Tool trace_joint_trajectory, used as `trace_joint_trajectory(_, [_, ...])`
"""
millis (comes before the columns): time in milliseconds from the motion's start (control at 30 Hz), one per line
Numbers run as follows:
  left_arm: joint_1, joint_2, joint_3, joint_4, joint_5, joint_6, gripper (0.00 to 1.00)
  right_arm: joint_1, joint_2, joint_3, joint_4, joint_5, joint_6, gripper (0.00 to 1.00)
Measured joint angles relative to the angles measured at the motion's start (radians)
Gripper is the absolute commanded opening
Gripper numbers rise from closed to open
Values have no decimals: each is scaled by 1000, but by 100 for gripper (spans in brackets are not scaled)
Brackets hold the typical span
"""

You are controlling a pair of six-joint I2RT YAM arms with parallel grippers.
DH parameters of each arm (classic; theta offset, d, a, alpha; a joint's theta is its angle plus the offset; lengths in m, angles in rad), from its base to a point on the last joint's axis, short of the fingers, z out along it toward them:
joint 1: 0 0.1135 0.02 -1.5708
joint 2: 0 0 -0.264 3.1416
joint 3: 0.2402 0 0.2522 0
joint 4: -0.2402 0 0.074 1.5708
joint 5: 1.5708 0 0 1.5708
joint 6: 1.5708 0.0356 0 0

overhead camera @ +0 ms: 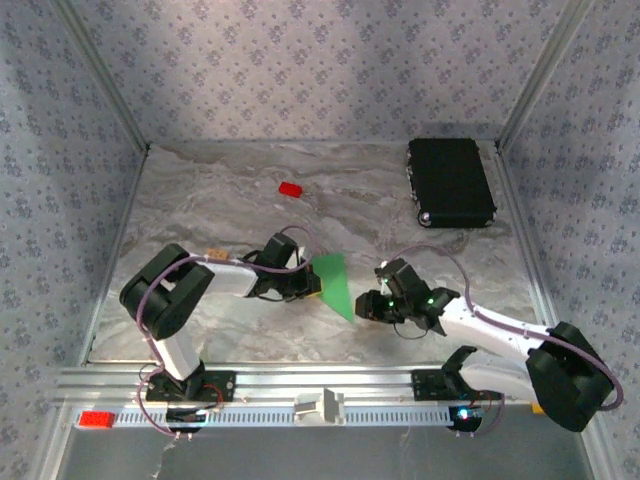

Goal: Fold a paper plane with a square sheet of paper (pick it up from the middle)
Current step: Third fold the triangle at the center of the table.

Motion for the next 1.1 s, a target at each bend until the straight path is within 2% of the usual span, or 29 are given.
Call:
trace_joint_trajectory(233, [-2, -156, -37, -72, -94, -16, 29, -19, 150, 119, 24, -1, 8, 46])
trace_joint_trajectory(367, [7, -224, -36, -99, -124, -8, 32, -19, 245, 150, 74, -27, 8, 45])
trace_joint_trajectory(467, [28, -228, -36, -108, -126, -4, 35, -19, 295, 157, 91, -37, 8, 39])
trace_joint_trajectory(533, [47, -227, -36, -109, -122, -1, 36, -21, 320, 158, 103, -43, 6, 30])
trace_joint_trajectory(667, [80, -224, -37, -108, -100, -1, 37, -26, 341, 160, 124, -54, 8, 20])
trace_joint_trajectory(867, [101, -214, -37, -97, -56, -3, 44, -37, 341, 161, 146, -63, 8, 13])
trace_joint_trajectory(1100, [107, -182, -37, -87, -18, -9, 53, -57, 291, 134, 174, -78, 8, 12])
